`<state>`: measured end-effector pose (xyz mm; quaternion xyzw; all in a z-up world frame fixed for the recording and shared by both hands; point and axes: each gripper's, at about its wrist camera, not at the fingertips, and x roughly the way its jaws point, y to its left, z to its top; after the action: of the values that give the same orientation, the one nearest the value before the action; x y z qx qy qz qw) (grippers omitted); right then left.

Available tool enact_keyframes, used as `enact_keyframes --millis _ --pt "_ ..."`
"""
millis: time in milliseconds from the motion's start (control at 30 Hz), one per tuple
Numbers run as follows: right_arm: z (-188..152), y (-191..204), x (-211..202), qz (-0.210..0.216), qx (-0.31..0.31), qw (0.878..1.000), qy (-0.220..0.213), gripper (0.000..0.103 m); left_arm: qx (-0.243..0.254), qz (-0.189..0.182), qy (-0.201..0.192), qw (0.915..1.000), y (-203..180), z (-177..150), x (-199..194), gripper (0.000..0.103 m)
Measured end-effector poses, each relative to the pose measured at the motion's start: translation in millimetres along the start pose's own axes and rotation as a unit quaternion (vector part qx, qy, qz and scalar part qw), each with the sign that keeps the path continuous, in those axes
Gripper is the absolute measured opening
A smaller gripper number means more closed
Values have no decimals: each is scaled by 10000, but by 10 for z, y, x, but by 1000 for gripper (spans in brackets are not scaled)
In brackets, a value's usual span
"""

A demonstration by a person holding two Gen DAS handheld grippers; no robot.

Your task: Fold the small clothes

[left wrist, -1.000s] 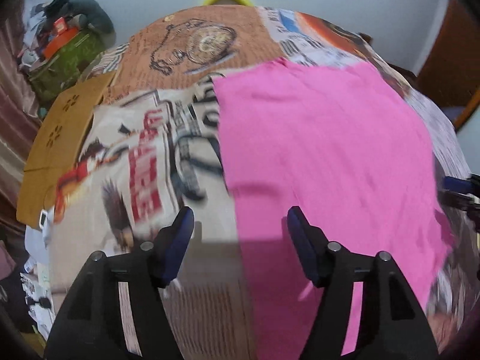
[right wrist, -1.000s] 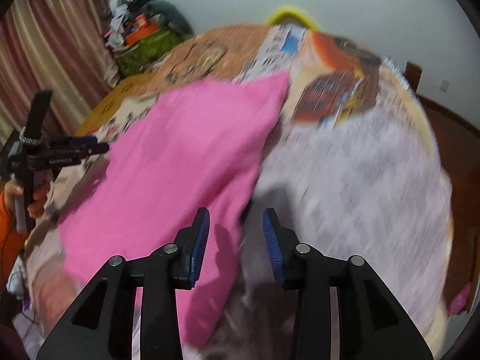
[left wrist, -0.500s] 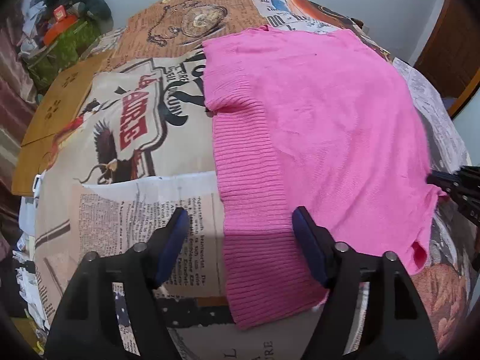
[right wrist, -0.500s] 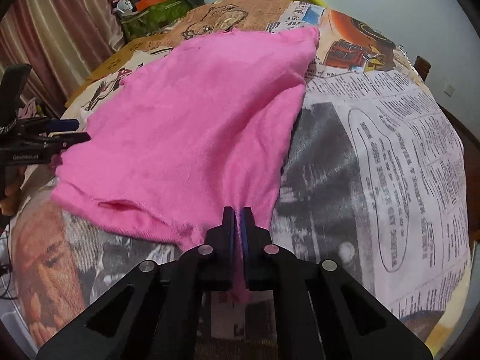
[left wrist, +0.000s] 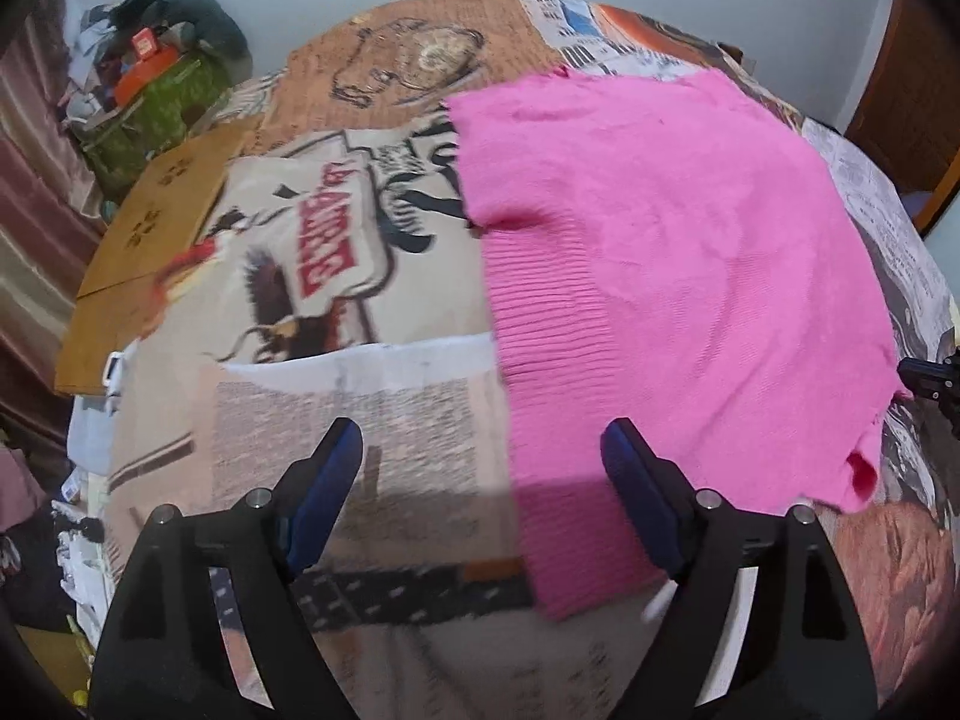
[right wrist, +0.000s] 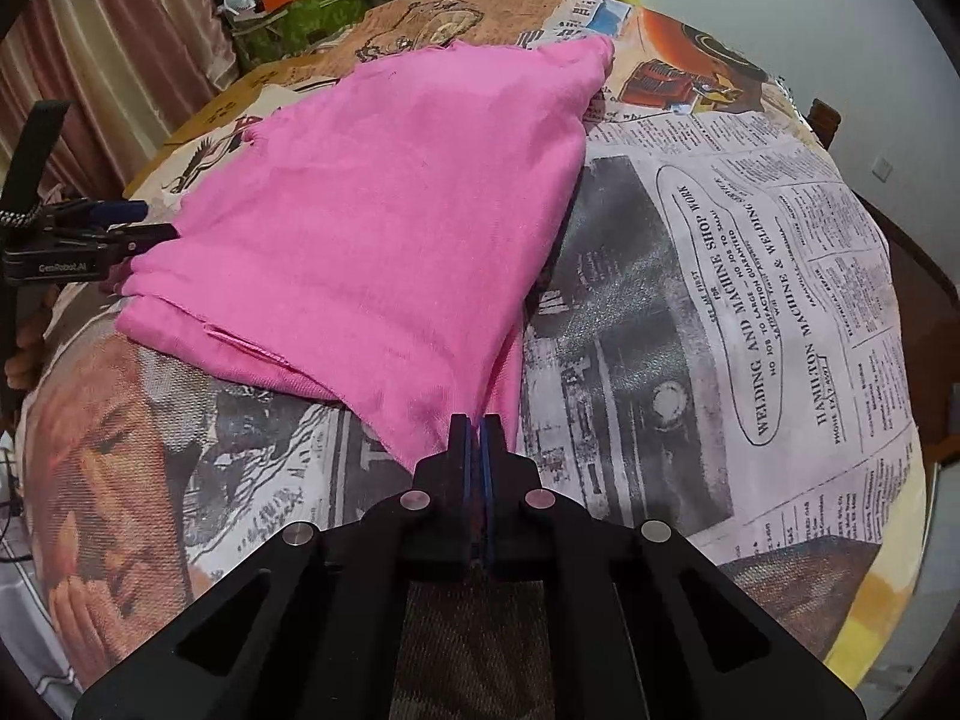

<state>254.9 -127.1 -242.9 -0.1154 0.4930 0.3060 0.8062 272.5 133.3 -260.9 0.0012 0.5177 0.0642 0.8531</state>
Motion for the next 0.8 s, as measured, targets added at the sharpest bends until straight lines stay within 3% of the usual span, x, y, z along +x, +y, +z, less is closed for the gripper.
enact_keyframes --millis 67,233,367,500,800 --pt "-17 -27 -65 -6 90 10000 -42 6 -143 4 -44 9999 116 -19 -79 84" --pt "-43 38 -281 -79 53 9993 -369 39 -257 56 -221 9994 287 -95 -319 83" --pt "-50 171 -372 32 -105 9990 -423 45 109 -98 -254 9996 121 -202 -456 84" --pt "-60 323 -345 66 -342 9986 -387 62 609 -238 -171 9977 -193 -270 -454 91" --pt "-48 408 -83 12 -603 9981 -96 67 1074 -314 47 9937 -626 -152 -158 93"
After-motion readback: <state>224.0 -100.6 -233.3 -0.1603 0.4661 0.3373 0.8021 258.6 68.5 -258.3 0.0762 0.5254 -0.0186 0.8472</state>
